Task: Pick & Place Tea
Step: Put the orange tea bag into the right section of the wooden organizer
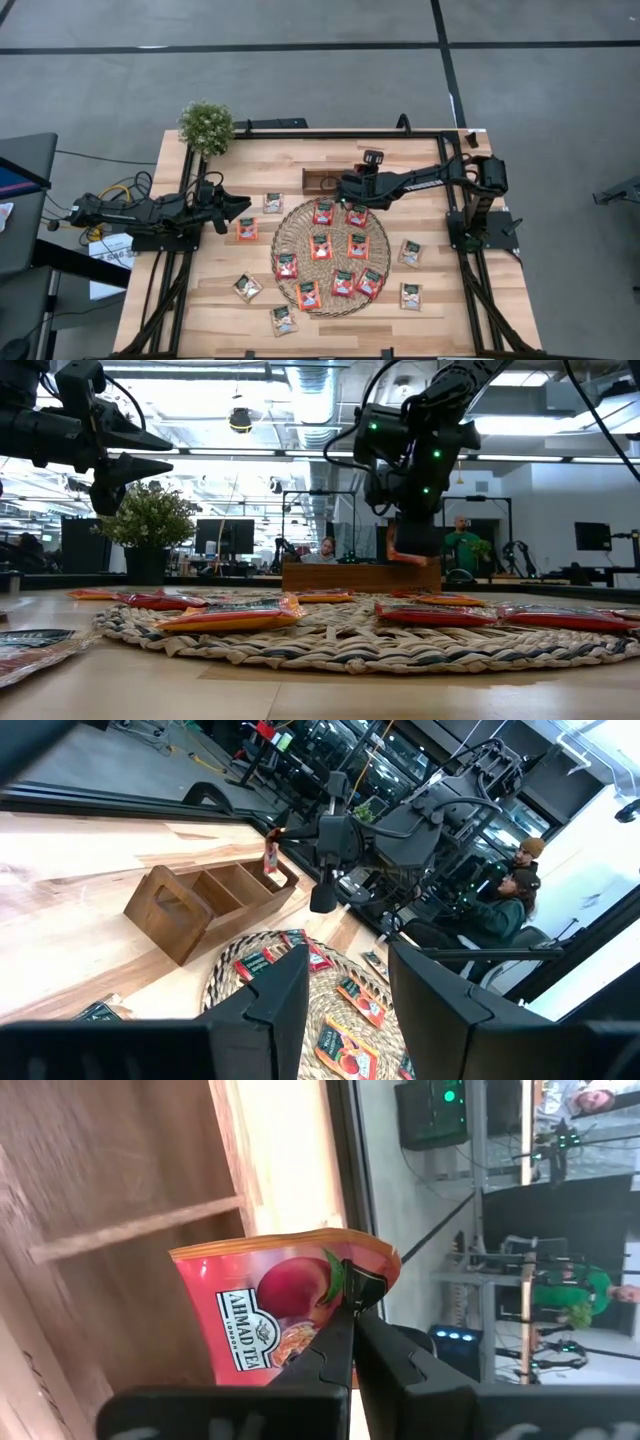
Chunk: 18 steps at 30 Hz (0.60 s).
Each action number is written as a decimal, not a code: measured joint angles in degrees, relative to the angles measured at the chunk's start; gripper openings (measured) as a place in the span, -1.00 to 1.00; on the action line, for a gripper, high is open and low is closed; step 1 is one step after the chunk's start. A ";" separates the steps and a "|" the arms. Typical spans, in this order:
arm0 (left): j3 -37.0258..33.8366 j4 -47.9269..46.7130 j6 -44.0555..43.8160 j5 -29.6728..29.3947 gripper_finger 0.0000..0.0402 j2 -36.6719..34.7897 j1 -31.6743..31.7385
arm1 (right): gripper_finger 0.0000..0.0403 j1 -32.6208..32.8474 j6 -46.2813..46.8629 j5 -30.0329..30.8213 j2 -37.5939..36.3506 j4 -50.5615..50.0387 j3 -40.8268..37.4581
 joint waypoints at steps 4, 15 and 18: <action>0.00 0.00 0.00 0.00 -0.35 0.00 0.00 | -1.00 0.00 -0.02 0.00 0.00 0.82 0.00; 0.00 -0.02 0.00 0.00 -0.35 0.01 0.01 | -0.97 -1.38 -0.08 -0.37 0.00 0.80 0.00; 0.00 -0.02 0.00 0.00 -0.35 0.01 0.00 | -0.89 -2.20 -0.08 -0.34 0.00 0.82 -0.02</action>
